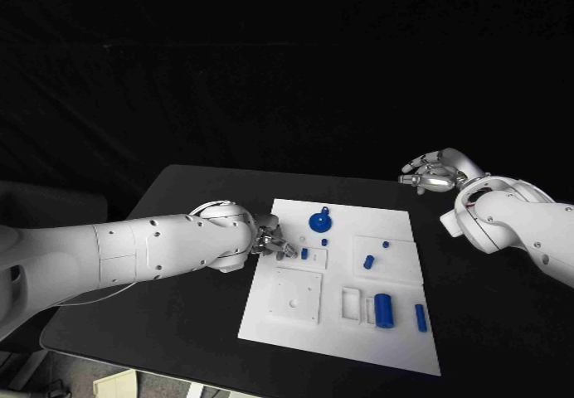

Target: Assemble the parts on the task board

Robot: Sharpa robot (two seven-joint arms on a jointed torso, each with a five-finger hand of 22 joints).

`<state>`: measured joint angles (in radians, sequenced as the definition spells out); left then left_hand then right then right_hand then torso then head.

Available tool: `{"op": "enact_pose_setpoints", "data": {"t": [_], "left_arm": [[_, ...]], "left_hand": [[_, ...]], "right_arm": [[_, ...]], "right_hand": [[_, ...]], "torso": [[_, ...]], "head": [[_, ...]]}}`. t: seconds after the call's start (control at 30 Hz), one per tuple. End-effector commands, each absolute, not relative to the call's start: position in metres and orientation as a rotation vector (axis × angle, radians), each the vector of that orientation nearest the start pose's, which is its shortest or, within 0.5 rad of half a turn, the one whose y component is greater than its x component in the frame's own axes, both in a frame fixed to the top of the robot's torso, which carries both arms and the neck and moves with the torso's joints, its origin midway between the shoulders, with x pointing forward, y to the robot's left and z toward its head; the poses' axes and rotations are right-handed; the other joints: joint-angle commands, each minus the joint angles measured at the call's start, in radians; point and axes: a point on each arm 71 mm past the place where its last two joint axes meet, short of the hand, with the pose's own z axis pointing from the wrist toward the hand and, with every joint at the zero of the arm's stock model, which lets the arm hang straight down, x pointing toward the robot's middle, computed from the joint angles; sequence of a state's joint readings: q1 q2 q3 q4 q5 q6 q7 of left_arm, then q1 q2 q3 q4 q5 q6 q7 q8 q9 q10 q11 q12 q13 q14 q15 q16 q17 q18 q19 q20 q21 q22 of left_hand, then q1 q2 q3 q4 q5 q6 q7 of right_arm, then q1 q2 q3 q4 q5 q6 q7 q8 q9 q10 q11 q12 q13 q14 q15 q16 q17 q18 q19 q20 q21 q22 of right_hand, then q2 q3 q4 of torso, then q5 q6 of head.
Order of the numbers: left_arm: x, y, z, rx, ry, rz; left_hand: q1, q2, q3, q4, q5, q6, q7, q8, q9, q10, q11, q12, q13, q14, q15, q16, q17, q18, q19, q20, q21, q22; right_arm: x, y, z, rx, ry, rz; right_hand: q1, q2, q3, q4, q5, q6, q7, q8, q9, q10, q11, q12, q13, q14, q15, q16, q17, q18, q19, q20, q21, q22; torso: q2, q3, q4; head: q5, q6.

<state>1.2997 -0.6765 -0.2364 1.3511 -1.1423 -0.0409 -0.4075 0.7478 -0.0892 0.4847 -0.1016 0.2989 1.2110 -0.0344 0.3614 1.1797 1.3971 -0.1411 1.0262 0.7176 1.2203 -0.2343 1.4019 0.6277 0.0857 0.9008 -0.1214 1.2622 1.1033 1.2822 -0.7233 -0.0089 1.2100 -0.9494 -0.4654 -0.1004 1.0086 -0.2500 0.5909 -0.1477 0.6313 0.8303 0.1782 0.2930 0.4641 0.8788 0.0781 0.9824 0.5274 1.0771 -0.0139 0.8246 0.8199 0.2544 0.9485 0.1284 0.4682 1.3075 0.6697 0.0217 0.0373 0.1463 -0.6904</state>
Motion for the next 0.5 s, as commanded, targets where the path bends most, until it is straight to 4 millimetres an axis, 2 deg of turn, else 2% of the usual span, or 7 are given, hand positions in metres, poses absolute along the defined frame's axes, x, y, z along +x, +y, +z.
{"op": "enact_pose_setpoints", "data": {"t": [0.03, 0.2, 0.4, 0.5], "left_arm": [[0.506, 0.194, -0.243, -0.079, 2.174, -0.342], [0.507, 0.198, -0.243, -0.104, 2.164, -0.341], [0.506, 0.203, -0.242, -0.138, 2.162, -0.348], [0.506, 0.205, -0.242, -0.157, 2.158, -0.355]], "left_hand": [[-0.006, -0.015, 0.001, 0.018, -0.022, 0.003, 0.005, -0.011, 0.004, -0.002, 0.006, 0.005, -0.002, -0.001, -0.003, -0.003, 0.000, 0.020, -0.009, -0.149, -0.001, -0.002], [-0.024, -0.046, 0.004, 0.070, -0.091, 0.005, 0.005, -0.027, 0.013, -0.004, 0.006, 0.006, -0.005, -0.002, -0.004, -0.004, 0.000, 0.023, -0.012, -0.150, -0.004, -0.004], [-0.032, -0.081, 0.016, 0.119, -0.100, 0.006, 0.006, -0.039, 0.020, -0.006, 0.007, 0.006, -0.008, -0.006, -0.003, -0.006, 0.000, 0.025, -0.016, -0.150, -0.005, -0.004], [-0.029, -0.132, 0.041, 0.176, -0.123, 0.006, 0.007, -0.047, 0.028, -0.010, 0.009, 0.005, -0.009, -0.008, -0.002, -0.006, 0.000, 0.026, -0.016, -0.149, -0.004, -0.005]], "right_arm": [[0.561, -0.250, -0.147, 0.467, 1.525, 0.677], [0.561, -0.250, -0.147, 0.467, 1.525, 0.678], [0.561, -0.252, -0.147, 0.468, 1.524, 0.676], [0.561, -0.252, -0.147, 0.468, 1.524, 0.675]], "right_hand": [[0.001, 0.010, -0.001, -0.005, 0.005, 0.000, 0.005, -0.001, -0.002, -0.007, -0.002, 0.004, -0.001, -0.008, 0.002, -0.004, -0.001, 0.007, -0.002, 0.004, -0.003, 0.024], [0.001, 0.010, -0.001, -0.005, 0.006, -0.001, 0.005, -0.001, -0.002, -0.007, -0.002, 0.004, -0.001, -0.008, 0.002, -0.004, -0.001, 0.007, -0.002, 0.004, -0.003, 0.024], [0.001, 0.010, -0.001, -0.005, 0.006, -0.001, 0.005, -0.001, -0.002, -0.007, -0.002, 0.004, -0.001, -0.009, 0.002, -0.004, -0.001, 0.007, -0.002, 0.004, -0.003, 0.024], [0.001, 0.010, -0.001, -0.005, 0.006, -0.001, 0.005, -0.001, -0.002, -0.008, -0.002, 0.004, -0.002, -0.009, 0.002, -0.004, -0.001, 0.007, -0.002, 0.004, -0.003, 0.024]], "torso": [[0.000, -0.0001, -0.0001], [0.000, 0.0000, -0.0002], [0.000, 0.0001, -0.0006], [0.000, 0.0000, -0.0002]], "head": [[0.000, 0.001], [0.000, 0.001], [0.000, 0.002], [-0.002, 0.002]]}}
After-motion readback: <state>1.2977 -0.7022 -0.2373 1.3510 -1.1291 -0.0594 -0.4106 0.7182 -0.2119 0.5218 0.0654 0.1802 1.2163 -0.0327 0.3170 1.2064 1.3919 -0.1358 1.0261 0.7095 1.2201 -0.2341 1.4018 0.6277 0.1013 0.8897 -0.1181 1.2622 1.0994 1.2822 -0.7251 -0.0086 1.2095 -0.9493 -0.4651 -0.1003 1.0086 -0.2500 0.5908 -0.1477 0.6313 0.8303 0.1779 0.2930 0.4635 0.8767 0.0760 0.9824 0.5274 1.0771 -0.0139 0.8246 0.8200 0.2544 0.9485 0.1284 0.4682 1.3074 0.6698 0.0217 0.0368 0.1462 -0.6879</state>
